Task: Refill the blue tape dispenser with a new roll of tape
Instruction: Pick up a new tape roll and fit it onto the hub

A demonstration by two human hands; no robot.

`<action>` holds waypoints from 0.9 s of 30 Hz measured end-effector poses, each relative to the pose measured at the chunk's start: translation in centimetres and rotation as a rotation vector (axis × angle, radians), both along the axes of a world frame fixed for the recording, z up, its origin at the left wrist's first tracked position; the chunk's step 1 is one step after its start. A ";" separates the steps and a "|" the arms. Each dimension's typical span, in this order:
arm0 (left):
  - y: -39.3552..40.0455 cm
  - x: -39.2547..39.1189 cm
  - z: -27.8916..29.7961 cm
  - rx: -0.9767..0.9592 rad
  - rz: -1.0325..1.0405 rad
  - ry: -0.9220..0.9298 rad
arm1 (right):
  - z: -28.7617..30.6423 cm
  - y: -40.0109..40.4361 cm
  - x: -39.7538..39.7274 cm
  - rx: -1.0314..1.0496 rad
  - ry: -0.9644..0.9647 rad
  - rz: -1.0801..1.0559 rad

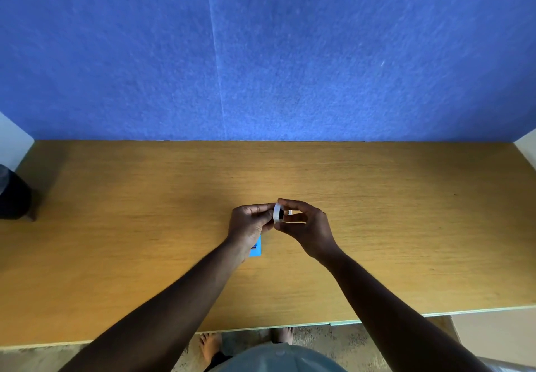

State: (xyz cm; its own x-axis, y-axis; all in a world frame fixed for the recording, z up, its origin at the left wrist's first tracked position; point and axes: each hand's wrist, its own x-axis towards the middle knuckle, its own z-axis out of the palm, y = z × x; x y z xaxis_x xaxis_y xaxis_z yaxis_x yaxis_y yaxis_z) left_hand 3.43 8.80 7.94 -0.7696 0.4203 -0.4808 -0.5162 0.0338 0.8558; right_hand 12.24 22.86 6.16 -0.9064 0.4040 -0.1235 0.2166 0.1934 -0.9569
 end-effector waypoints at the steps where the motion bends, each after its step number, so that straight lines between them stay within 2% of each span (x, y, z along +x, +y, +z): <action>1: 0.0 0.0 0.1 -0.001 0.003 -0.005 | -0.1 -0.1 -0.1 0.018 0.003 -0.011; 5: -0.1 0.1 0.6 0.001 0.035 -0.054 | -0.4 -0.3 -0.4 0.187 0.029 -0.015; 12: 0.3 0.2 1.0 -0.121 0.011 0.074 | -0.3 -0.9 -0.4 0.525 0.104 0.082; 16: 0.5 -0.4 0.9 -0.121 0.062 -0.027 | 0.0 -0.7 -0.4 0.435 0.103 0.040; 21: 0.4 -1.2 0.6 0.041 0.123 -0.249 | 0.2 -0.6 -0.1 0.426 0.108 -0.035; 27: 0.8 -1.1 0.5 0.085 0.118 -0.311 | -0.5 -1.4 -0.5 0.338 0.086 -0.158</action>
State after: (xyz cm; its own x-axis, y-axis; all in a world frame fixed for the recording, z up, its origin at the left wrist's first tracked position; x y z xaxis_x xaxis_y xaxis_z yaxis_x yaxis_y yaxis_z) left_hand 2.29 9.63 8.40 -0.6372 0.3855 -0.6674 -0.7491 -0.1062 0.6538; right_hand 11.78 21.45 5.62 -0.8309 0.5446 0.1142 0.1910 0.4718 -0.8608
